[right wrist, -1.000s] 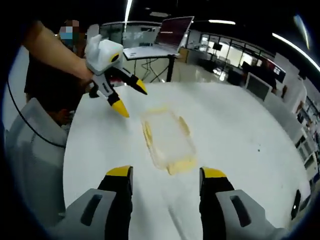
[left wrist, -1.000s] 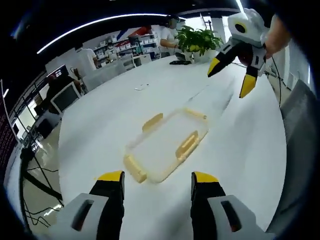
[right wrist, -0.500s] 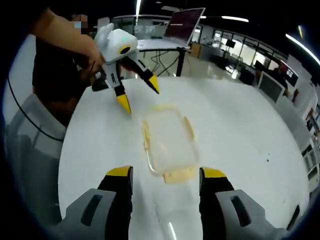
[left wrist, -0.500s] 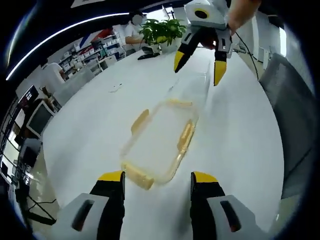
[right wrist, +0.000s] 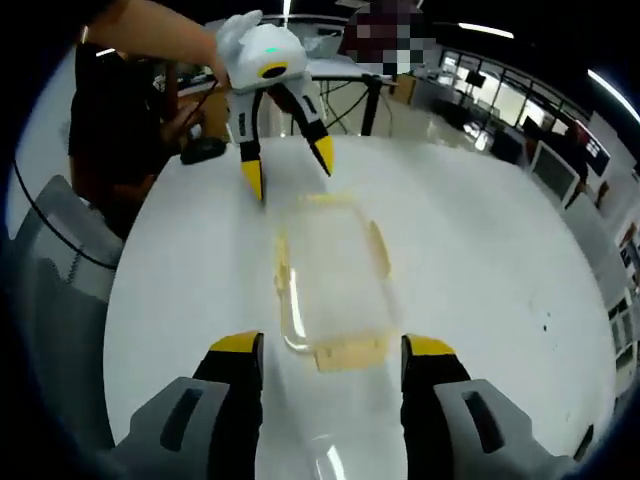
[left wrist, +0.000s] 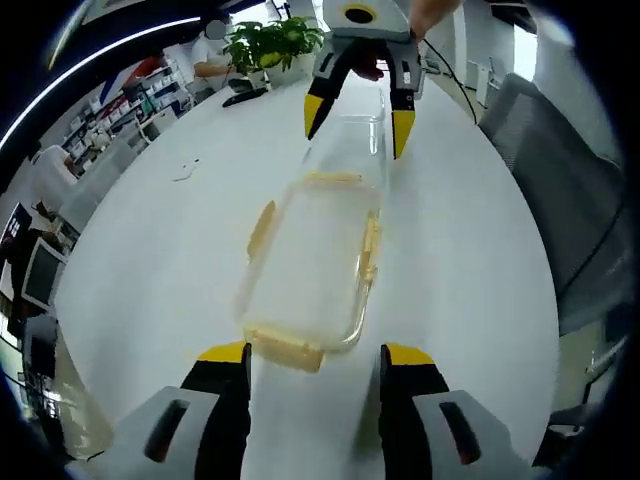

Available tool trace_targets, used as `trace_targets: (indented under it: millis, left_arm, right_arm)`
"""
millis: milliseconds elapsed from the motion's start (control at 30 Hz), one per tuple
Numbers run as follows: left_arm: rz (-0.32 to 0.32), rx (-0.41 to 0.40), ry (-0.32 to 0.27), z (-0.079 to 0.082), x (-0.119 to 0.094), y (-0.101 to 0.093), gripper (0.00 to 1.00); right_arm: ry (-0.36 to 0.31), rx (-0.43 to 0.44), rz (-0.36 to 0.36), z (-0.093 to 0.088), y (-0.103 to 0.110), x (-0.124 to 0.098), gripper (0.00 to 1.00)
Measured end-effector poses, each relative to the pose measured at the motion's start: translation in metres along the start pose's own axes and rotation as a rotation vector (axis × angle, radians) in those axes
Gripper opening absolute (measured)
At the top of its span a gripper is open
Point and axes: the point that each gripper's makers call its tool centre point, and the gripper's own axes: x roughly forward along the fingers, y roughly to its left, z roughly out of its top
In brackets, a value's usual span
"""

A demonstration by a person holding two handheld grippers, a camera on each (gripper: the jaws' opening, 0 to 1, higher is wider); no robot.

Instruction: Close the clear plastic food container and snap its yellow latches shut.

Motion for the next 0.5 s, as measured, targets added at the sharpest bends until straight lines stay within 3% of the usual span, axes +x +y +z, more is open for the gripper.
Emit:
trace_targets:
  millis: [100,300,500]
  left_arm:
    - [-0.061,-0.002,0.025,-0.006,0.003,0.002,0.46]
    - [-0.096,0.044,0.038,-0.012,0.011,0.014,0.46]
    - [-0.124,0.070,0.054,-0.008,0.021,0.009,0.46]
  right_arm:
    - [0.010,-0.002,0.007,0.001,-0.007,0.005,0.53]
    - [0.065,-0.013,0.036,-0.008,-0.011,0.014,0.53]
    - [0.118,-0.031,0.082,-0.017,-0.008,0.021,0.52]
